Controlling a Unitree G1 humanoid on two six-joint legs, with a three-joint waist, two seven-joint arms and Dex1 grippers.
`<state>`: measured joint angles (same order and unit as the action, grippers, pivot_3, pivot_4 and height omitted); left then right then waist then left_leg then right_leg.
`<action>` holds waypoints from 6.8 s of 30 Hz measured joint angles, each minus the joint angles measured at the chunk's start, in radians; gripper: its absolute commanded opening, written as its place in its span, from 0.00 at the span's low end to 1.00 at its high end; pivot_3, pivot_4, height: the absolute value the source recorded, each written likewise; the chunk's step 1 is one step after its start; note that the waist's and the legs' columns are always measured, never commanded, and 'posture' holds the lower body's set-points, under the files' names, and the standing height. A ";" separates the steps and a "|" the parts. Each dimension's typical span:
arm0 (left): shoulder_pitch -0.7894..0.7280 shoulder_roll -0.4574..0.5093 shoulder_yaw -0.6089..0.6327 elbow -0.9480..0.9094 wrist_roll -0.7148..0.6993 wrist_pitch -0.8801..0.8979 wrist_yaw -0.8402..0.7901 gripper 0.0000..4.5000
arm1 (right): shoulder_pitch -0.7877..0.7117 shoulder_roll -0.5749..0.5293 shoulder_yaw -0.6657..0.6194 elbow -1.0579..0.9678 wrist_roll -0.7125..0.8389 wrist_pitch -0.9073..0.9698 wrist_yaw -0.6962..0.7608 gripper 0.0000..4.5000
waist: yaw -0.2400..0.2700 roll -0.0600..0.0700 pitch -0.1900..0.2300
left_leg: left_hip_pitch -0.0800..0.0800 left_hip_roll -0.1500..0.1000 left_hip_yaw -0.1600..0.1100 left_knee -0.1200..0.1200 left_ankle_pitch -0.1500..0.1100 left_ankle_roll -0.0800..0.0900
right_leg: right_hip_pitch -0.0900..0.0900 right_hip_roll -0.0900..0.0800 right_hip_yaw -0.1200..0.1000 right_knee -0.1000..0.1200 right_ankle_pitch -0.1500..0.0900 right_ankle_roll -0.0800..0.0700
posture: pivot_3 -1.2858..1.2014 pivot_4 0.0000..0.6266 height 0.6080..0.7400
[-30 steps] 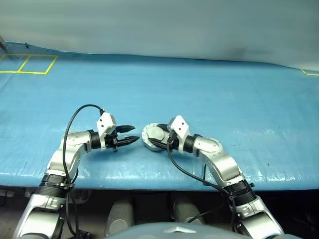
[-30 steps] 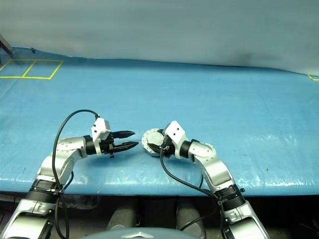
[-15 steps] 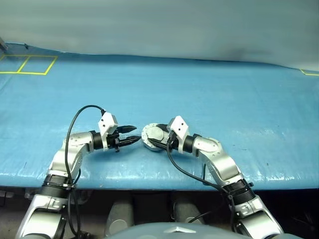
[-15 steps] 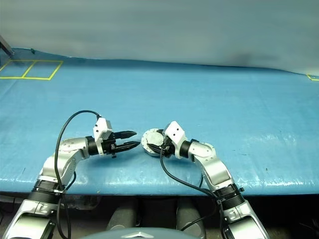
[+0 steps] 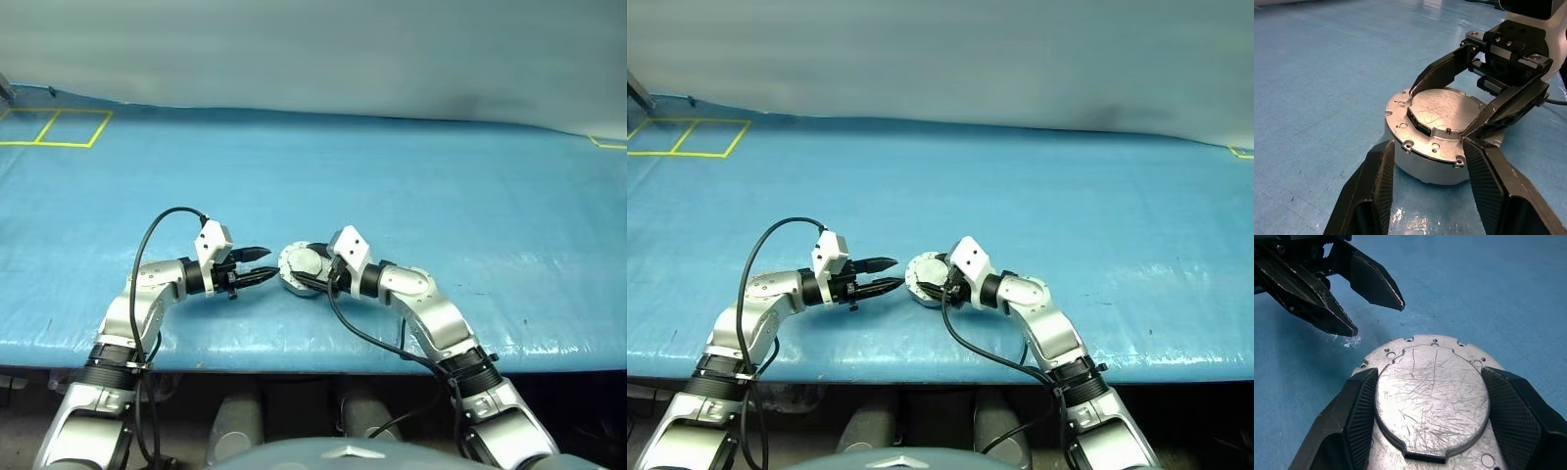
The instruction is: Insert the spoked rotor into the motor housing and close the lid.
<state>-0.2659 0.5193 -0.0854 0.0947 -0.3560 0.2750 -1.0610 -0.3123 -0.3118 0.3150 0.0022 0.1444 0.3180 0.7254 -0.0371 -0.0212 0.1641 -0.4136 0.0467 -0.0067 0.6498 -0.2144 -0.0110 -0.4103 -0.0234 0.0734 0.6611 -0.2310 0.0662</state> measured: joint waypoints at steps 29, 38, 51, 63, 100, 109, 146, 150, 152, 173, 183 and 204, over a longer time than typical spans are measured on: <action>-0.051 -0.065 -0.026 0.042 0.000 0.019 0.019 0.01 | -0.005 -0.006 0.018 -0.019 -0.030 0.010 -0.017 0.67 | 0.000 0.000 0.000 | 0.000 0.000 0.000 0.000 0.000 0.000 | 0.000 0.000 0.000 0.000 0.000 0.000 | 0.52 0.24 1.00; -0.050 -0.065 -0.044 0.079 0.046 -0.007 0.013 0.01 | 0.002 -0.006 0.019 -0.026 -0.031 0.010 -0.031 0.67 | 0.001 0.000 0.000 | 0.000 0.000 0.000 0.000 0.000 0.000 | 0.000 0.000 0.000 0.000 0.000 0.000 | 0.52 0.24 1.00; -0.050 -0.085 -0.044 0.096 0.072 -0.039 0.015 0.01 | 0.003 -0.004 0.012 -0.035 -0.023 0.039 -0.033 0.67 | 0.002 0.000 -0.001 | 0.000 0.000 0.000 0.001 0.000 0.000 | 0.001 -0.001 0.000 0.000 0.000 0.000 | 0.52 0.24 1.00; -0.051 -0.086 -0.045 0.096 0.078 -0.045 0.013 0.00 | 0.021 -0.016 0.000 -0.065 -0.020 0.046 -0.026 0.99 | 0.003 0.000 -0.001 | -0.001 -0.001 0.000 0.000 0.000 0.000 | 0.000 -0.001 0.000 -0.001 0.000 0.000 | 0.52 0.24 1.00; -0.050 -0.085 -0.043 0.113 0.078 -0.074 0.012 0.00 | 0.217 0.308 -0.600 -0.107 0.819 0.761 -0.380 0.99 | 0.004 0.001 0.000 | -0.003 0.000 0.000 -0.003 0.000 0.000 | -0.002 -0.001 0.000 -0.003 0.000 0.000 | 0.52 0.24 1.00; -0.046 -0.084 -0.042 0.113 0.078 -0.085 0.013 0.00 | 0.198 0.329 -0.617 -0.041 0.865 0.760 -0.427 0.64 | 0.000 0.001 0.000 | -0.003 0.000 0.000 -0.003 0.000 0.000 | -0.003 -0.001 0.000 -0.003 0.000 0.000 | 0.52 0.24 1.00; -0.017 -0.230 0.161 0.072 -0.179 0.116 0.152 0.04 | 0.158 0.377 -0.704 -0.016 1.043 0.676 -0.567 0.26 | -0.005 0.002 0.001 | -0.018 0.000 -0.001 -0.003 0.000 0.000 | -0.016 0.000 -0.001 -0.003 0.004 0.007 | 0.52 0.24 1.00; -0.015 -0.286 0.211 0.063 -0.237 0.119 0.195 0.28 | 0.115 0.395 -0.733 -0.020 1.094 0.624 -0.615 0.26 | -0.008 0.002 0.001 | -0.019 -0.001 -0.001 -0.003 0.000 0.000 | -0.017 0.000 -0.001 -0.003 0.004 0.007 | 0.52 0.24 1.00; -0.015 -0.308 0.236 0.062 -0.272 0.135 0.213 0.43 | 0.092 0.403 -0.737 -0.024 1.109 0.600 -0.633 0.26 | -0.010 0.002 0.001 | -0.019 0.000 -0.002 -0.004 0.000 0.000 | -0.017 0.000 -0.001 -0.003 0.004 0.007 | 0.52 0.24 1.00; 0.007 -0.484 0.372 0.016 -0.765 0.550 0.399 0.99 | 0.015 0.406 -0.653 -0.130 1.278 0.521 -0.709 0.26 | -0.023 0.002 0.002 | -0.020 -0.001 -0.003 -0.003 0.000 0.000 | -0.017 0.001 -0.002 -0.003 0.004 0.007 | 0.52 0.24 1.00; -0.031 -0.538 0.360 0.030 -0.777 0.569 0.407 0.99 | 0.061 0.391 -0.541 -0.163 1.290 0.525 -0.709 0.26 | -0.022 0.002 0.002 | -0.020 -0.001 -0.004 -0.002 0.000 0.000 | -0.017 0.001 -0.002 -0.003 0.006 0.004 | 0.52 0.24 1.00; -0.051 -0.589 0.390 0.067 -0.785 0.517 0.432 0.86 | 0.078 0.364 -0.470 -0.176 1.289 0.521 -0.704 0.26 | -0.022 0.002 0.002 | -0.020 -0.001 -0.004 -0.002 0.000 0.000 | -0.016 0.001 -0.002 -0.003 0.006 0.004 | 0.52 0.24 1.00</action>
<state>-0.3171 -0.0695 0.3051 0.1618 -1.1408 0.7924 -0.6289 -0.2340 0.0520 -0.1546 -0.1743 1.4335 0.8385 0.0212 -0.0593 -0.0190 0.1657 -0.4339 0.0458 -0.0107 0.6482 -0.2141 -0.0105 -0.4266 -0.0225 0.0715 0.6585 -0.2251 0.0706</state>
